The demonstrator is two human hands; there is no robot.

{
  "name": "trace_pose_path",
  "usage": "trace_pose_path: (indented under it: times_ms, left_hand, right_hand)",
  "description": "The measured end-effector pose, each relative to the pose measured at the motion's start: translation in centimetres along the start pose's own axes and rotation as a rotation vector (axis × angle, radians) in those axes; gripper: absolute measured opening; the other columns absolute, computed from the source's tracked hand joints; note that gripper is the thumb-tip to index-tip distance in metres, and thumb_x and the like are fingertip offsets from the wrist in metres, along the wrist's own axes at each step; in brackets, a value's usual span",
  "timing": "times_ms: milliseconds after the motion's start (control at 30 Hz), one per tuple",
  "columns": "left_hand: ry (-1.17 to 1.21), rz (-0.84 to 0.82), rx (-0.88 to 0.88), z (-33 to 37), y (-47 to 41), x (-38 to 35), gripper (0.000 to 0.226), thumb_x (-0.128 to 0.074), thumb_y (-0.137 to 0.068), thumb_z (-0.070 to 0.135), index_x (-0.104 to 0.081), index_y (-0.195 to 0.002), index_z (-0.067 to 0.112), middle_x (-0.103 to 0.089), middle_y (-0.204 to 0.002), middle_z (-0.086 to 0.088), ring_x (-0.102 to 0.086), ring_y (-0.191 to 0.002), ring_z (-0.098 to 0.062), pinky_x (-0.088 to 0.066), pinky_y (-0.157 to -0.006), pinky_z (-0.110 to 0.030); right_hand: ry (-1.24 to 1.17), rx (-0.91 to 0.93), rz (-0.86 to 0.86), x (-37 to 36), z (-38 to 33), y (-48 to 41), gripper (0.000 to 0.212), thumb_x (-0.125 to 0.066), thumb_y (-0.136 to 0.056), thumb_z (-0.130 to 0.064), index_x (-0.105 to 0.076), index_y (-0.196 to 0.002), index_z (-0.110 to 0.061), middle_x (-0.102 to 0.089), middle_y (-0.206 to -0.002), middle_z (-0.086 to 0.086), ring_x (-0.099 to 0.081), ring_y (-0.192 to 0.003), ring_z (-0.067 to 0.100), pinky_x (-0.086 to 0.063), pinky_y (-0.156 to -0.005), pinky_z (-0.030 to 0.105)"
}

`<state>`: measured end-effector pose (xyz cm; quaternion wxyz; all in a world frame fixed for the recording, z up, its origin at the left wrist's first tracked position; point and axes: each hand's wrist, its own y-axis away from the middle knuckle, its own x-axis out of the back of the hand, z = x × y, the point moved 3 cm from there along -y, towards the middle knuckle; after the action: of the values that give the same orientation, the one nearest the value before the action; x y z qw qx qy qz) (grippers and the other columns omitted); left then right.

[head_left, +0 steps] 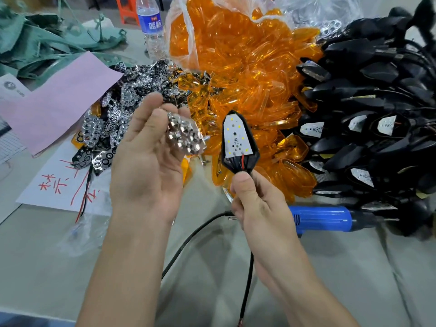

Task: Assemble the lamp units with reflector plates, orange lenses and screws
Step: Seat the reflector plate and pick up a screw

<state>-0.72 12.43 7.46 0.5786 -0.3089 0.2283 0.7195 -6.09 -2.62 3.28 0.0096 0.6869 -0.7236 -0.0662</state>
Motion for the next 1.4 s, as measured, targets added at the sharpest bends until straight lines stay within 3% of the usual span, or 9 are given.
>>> trace_pose_path:
  times_ms: [100,200,367,567,633,800,967,1133,1400]
  left_hand:
    - [-0.323,0.006,0.114,-0.1,-0.3,0.1,0.037,-0.039,-0.091,-0.003,-0.068,-0.101,0.018,-0.052,-0.067,0.004,-0.048,-0.050,-0.011,-0.038,-0.042,-0.021]
    - [-0.786,-0.104,0.021,-0.6,-0.4,-0.7,0.036,-0.053,-0.091,0.003,-0.077,-0.106,0.025,-0.041,-0.059,0.009,-0.030,-0.046,-0.010,-0.025,-0.040,-0.019]
    - [-0.846,-0.327,-0.050,-0.6,-0.8,-1.8,0.020,-0.066,-0.096,0.038,-0.080,-0.108,0.028,-0.060,-0.061,0.023,-0.051,-0.052,0.003,-0.036,-0.050,-0.004]
    - [-0.818,-0.351,-0.025,-0.9,-1.0,-1.8,0.019,-0.064,-0.096,0.030,-0.082,-0.088,0.032,-0.072,-0.087,-0.008,-0.052,-0.064,-0.030,-0.045,-0.050,-0.032]
    - [-0.818,-0.355,-0.014,-0.9,-1.0,-1.8,0.018,-0.066,-0.095,0.030,-0.082,-0.088,0.031,-0.070,-0.086,-0.008,-0.055,-0.072,-0.040,-0.047,-0.054,-0.052]
    - [-0.835,-0.375,0.006,-0.7,-0.8,-2.1,0.016,-0.067,-0.094,0.030,-0.082,-0.088,0.031,-0.068,-0.080,-0.001,-0.055,-0.076,-0.051,-0.048,-0.053,-0.064]
    - [-0.813,-0.402,0.040,-0.9,-0.6,-2.4,0.012,-0.071,-0.091,0.026,-0.081,-0.087,0.030,-0.068,-0.078,0.004,-0.054,-0.069,-0.045,-0.045,-0.053,-0.055]
    - [-0.793,-0.397,0.070,-1.2,-0.8,-2.6,0.012,-0.070,-0.091,0.023,-0.081,-0.087,0.027,-0.066,-0.075,0.002,-0.052,-0.062,-0.042,-0.040,-0.048,-0.042]
    - [-0.778,-0.418,0.103,-1.5,-0.4,-2.7,0.033,-0.053,-0.104,0.038,-0.083,-0.097,0.029,-0.064,-0.068,0.006,-0.041,-0.048,-0.009,-0.031,-0.043,-0.016]
  right_hand:
    - [-0.079,-0.040,-0.029,-0.1,-0.3,0.3,0.036,-0.055,-0.087,-0.058,-0.058,-0.075,-0.024,-0.036,-0.059,-0.006,-0.030,-0.050,0.005,-0.028,-0.044,0.013]
    - [-0.140,-0.067,-0.061,0.0,-0.7,0.4,0.048,-0.054,-0.078,-0.055,-0.054,-0.082,-0.007,-0.035,-0.059,-0.003,-0.029,-0.049,0.005,-0.028,-0.044,0.012]
    - [-0.114,-0.087,-0.113,-0.2,-1.2,0.7,0.043,-0.055,-0.080,-0.054,-0.058,-0.083,-0.012,-0.037,-0.059,-0.002,-0.032,-0.052,0.006,-0.031,-0.046,0.012]
    - [-0.069,-0.184,-0.137,-0.1,-0.6,0.9,0.033,-0.057,-0.097,-0.042,-0.058,-0.081,-0.013,-0.048,-0.060,0.001,-0.038,-0.059,0.012,-0.033,-0.049,0.013]
    - [-0.094,-0.222,-0.150,-0.1,-0.4,1.0,0.030,-0.058,-0.097,-0.040,-0.061,-0.082,-0.015,-0.054,-0.061,0.002,-0.040,-0.059,0.013,-0.035,-0.050,0.013]
    - [-0.198,-0.261,-0.271,-0.5,-1.1,1.1,0.047,-0.054,-0.078,-0.056,-0.063,-0.098,-0.015,-0.059,-0.071,0.010,-0.034,-0.048,0.013,-0.027,-0.049,0.023]
    - [-0.239,-0.260,-0.280,-0.4,-1.7,0.6,0.061,-0.053,-0.080,-0.058,-0.059,-0.118,-0.011,-0.058,-0.072,0.011,-0.031,-0.049,0.017,-0.019,-0.056,0.036]
    - [-0.156,-0.271,-0.184,-0.2,-1.9,0.2,0.042,-0.048,-0.100,-0.051,-0.062,-0.096,-0.011,-0.052,-0.061,0.007,-0.030,-0.045,0.014,-0.026,-0.044,0.025]
    - [-0.182,-0.268,-0.032,-0.2,-2.3,-0.3,0.032,-0.050,-0.105,-0.029,-0.057,-0.085,-0.006,-0.047,-0.058,-0.002,-0.036,-0.041,0.005,-0.027,-0.038,0.015]
